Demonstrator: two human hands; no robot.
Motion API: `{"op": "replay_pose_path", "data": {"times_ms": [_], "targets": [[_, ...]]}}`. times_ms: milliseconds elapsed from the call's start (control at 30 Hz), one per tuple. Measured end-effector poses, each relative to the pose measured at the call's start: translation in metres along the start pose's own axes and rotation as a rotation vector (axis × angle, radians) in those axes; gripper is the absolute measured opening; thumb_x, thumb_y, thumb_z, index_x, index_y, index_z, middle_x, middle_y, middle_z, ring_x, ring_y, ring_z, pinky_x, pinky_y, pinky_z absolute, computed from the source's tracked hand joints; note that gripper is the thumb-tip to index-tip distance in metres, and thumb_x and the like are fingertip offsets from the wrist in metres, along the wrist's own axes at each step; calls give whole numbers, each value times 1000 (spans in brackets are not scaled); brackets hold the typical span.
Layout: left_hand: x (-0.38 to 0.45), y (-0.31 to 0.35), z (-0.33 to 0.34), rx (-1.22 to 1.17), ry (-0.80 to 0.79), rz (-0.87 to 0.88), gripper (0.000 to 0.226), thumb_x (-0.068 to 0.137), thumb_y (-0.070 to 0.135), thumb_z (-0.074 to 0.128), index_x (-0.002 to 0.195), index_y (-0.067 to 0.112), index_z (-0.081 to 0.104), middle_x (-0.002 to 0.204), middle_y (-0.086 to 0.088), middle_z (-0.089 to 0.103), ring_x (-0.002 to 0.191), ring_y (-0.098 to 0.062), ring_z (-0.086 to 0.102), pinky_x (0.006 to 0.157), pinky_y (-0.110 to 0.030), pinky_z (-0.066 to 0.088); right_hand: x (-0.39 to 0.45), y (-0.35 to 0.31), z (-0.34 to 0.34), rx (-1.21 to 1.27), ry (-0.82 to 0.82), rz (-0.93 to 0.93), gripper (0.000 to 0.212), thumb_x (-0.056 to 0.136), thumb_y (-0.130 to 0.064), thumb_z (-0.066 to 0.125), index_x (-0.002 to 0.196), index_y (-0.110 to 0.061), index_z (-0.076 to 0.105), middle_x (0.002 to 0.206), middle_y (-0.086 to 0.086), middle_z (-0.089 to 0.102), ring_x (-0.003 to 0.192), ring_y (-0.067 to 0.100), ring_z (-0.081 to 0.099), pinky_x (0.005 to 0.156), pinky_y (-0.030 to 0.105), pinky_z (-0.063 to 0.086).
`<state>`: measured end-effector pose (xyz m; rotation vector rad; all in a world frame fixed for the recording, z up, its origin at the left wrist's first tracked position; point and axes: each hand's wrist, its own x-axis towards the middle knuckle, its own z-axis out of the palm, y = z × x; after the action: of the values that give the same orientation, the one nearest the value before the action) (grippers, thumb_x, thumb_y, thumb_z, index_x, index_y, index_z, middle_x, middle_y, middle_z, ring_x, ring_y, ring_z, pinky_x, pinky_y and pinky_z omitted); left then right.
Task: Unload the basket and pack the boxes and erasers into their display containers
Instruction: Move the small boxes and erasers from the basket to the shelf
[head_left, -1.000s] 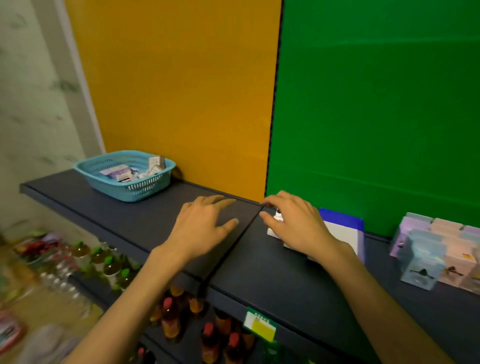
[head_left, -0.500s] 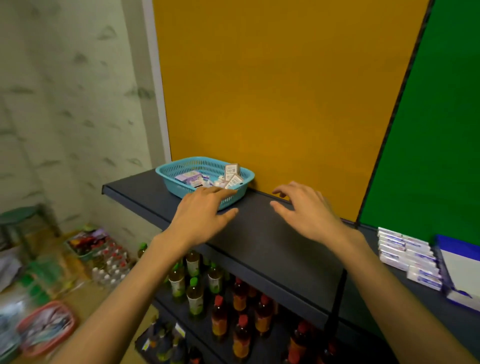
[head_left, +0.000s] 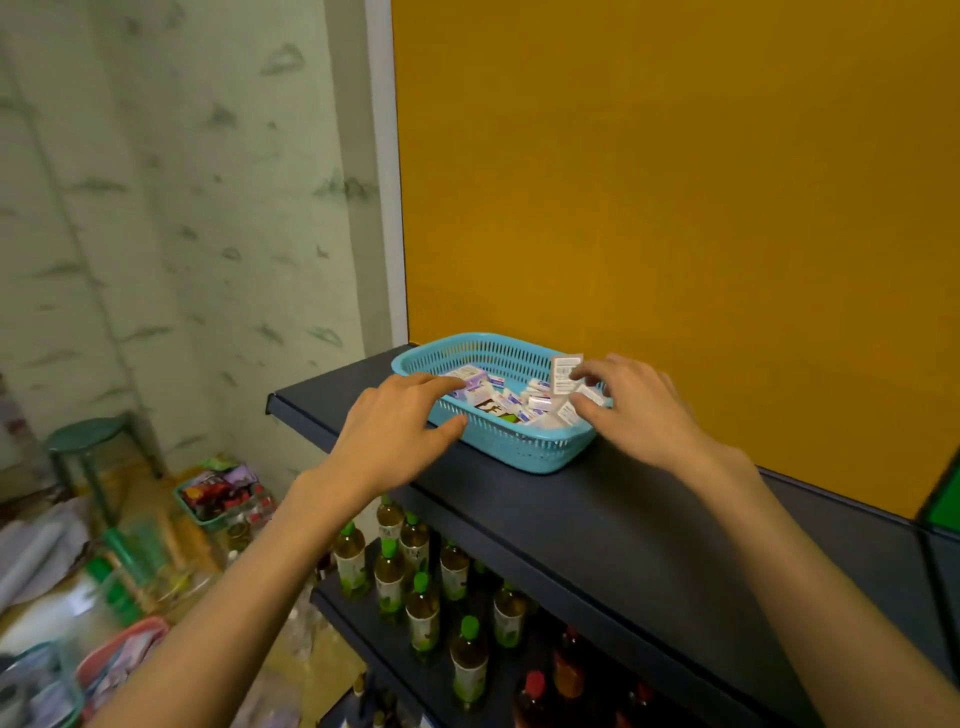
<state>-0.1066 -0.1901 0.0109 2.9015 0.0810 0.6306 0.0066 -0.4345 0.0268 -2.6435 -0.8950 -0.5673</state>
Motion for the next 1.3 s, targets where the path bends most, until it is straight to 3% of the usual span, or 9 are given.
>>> {"op": "replay_pose_path", "data": {"times_ms": [400,500,667,833,1000,1167,1300], "targets": [[123,-95,23,5,-101,118,50,97,53,50,143,34,47,143,7,54,120,-17,56,90,-42,53,106,-6,70,-2,-61,128,37,96,-37,60,132,-27,58,127,-5,60,111,14,58,93,37,52],[150,-106,36,-22,-131,150,51,98,54,49,145,34,45,144,7,53,120,-19,56,93,-43,52,116,-5,80,-11,-85,150,35,96,-37,59,129,-28,58,126,-6,61,109,14,59,89,37,55],[196,-116,67,-21,-260,253,56,96,55,53,147,34,43,149,5,47,130,-19,50,97,-43,47,123,6,87,-30,-116,200,30,96,-33,59,126,-27,61,125,-9,61,101,9,60,76,22,53],[233,-120,98,6,-391,402,64,90,57,62,146,28,46,148,3,45,134,-20,44,102,-39,41,119,6,93,-52,-148,269,23,95,-31,62,118,-29,64,122,-10,61,103,11,60,83,32,57],[257,-114,126,134,-476,555,65,85,65,62,137,26,57,134,2,54,123,-20,50,99,-38,44,115,-4,95,-61,-213,320,19,89,-37,70,107,-33,68,114,-12,65,100,10,60,84,39,55],[269,-110,144,273,-506,603,53,84,70,59,102,21,67,113,1,56,106,-20,51,94,-42,47,117,-16,98,-69,-270,345,19,91,-22,69,109,-26,70,118,-8,63,105,9,57,89,30,51],[267,-104,145,323,-482,643,54,83,70,59,110,23,67,112,1,55,112,-21,50,100,-45,39,120,-20,103,-50,-326,387,31,84,-15,74,112,-29,71,116,-8,62,101,8,59,85,30,55]]}}
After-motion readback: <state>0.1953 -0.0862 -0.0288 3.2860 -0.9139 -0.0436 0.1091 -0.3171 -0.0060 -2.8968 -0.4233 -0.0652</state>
